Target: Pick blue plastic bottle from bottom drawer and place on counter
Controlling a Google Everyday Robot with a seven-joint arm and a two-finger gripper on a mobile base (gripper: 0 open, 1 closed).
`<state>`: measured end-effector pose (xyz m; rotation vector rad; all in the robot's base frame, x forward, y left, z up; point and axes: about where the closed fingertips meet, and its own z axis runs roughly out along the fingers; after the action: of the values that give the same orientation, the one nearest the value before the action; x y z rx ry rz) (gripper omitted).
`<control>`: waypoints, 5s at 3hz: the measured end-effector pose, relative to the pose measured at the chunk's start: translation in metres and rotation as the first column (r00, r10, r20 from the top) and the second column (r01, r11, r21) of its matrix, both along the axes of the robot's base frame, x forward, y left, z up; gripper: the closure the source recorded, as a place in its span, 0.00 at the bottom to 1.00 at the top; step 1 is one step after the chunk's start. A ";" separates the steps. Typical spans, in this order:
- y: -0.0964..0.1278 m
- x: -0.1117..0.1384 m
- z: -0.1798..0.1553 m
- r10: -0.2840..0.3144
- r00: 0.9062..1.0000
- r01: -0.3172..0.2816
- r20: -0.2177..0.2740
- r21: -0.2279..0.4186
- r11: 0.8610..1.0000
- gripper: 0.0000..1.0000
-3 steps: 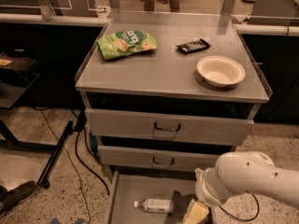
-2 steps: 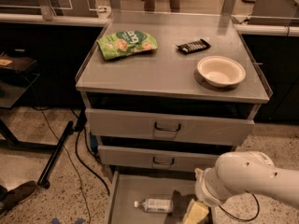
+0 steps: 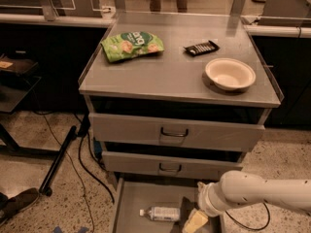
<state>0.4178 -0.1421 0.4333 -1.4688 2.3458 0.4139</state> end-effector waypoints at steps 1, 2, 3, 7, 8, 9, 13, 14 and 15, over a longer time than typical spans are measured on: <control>0.001 -0.002 -0.004 -0.001 1.000 0.001 -0.008 0.004 1.000 0.00; 0.004 -0.003 -0.014 0.008 1.000 -0.007 -0.018 0.051 0.999 0.00; 0.005 0.009 -0.039 0.010 1.000 -0.009 -0.010 0.119 0.993 0.00; 0.002 0.030 -0.135 -0.106 0.994 0.099 0.024 0.215 0.972 0.00; 0.003 0.030 -0.136 -0.108 0.994 0.101 0.023 0.216 0.971 0.00; 0.006 0.029 -0.139 -0.105 0.994 0.099 0.012 0.231 0.968 0.00; 0.040 0.052 -0.174 -0.001 0.989 -0.040 0.146 0.278 0.960 0.00; 0.057 0.052 -0.190 0.081 0.976 -0.126 0.202 0.221 0.967 0.00; 0.068 0.057 -0.207 0.127 0.970 -0.166 0.208 0.187 0.968 0.00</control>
Offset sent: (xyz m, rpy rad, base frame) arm -0.0043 0.0057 -0.0276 0.1266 0.0327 0.0164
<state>0.4752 -0.0740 0.2261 -1.5163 1.9880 0.5071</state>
